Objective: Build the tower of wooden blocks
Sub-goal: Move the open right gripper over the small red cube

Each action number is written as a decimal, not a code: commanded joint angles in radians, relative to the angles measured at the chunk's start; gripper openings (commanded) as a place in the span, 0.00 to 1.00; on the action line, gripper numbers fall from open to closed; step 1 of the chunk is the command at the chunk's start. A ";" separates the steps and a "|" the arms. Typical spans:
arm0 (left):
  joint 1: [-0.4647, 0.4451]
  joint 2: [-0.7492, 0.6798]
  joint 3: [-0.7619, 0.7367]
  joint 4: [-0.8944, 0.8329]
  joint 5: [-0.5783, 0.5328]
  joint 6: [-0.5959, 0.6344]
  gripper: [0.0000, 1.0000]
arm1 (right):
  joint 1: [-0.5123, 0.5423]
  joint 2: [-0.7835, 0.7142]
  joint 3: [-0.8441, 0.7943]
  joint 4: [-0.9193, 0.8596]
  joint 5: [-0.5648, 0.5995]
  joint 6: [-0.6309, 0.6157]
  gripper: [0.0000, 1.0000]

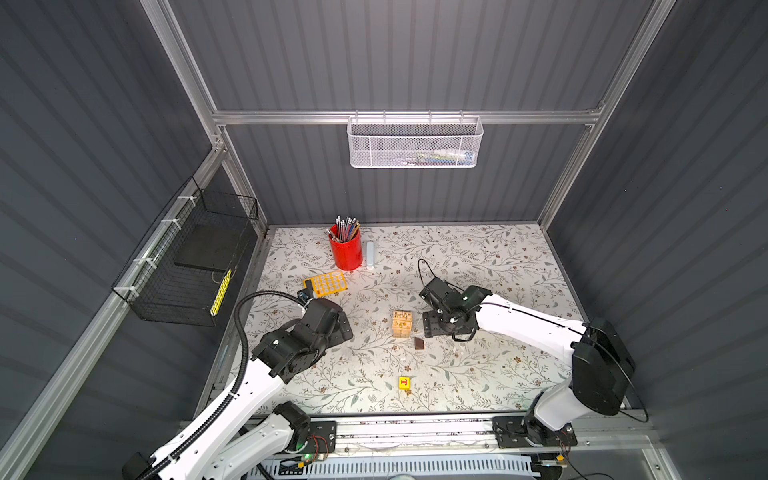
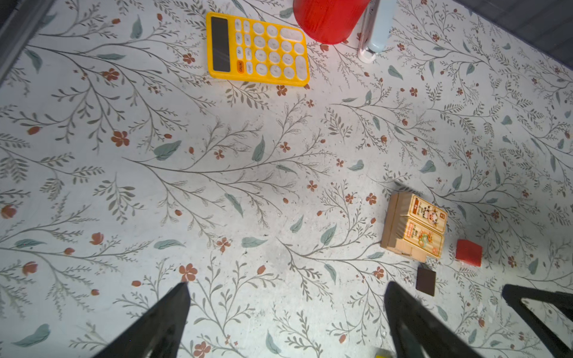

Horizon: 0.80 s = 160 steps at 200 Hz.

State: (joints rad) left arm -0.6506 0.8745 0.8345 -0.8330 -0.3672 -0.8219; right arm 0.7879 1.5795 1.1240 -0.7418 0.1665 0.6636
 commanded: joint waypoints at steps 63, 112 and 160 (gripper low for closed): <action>-0.076 0.136 0.000 0.142 0.016 -0.022 0.96 | -0.087 0.126 0.012 0.032 -0.066 0.038 0.76; -0.103 0.184 0.013 0.163 -0.014 -0.035 0.97 | -0.096 0.194 0.042 0.046 -0.072 0.060 0.66; -0.104 0.186 0.006 0.170 -0.019 -0.038 0.98 | -0.098 0.244 0.066 0.065 -0.052 0.083 0.57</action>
State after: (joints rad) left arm -0.7479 1.0588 0.8215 -0.6643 -0.3664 -0.8486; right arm 0.6960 1.8004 1.1622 -0.6796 0.0937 0.7231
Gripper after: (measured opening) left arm 0.982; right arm 0.586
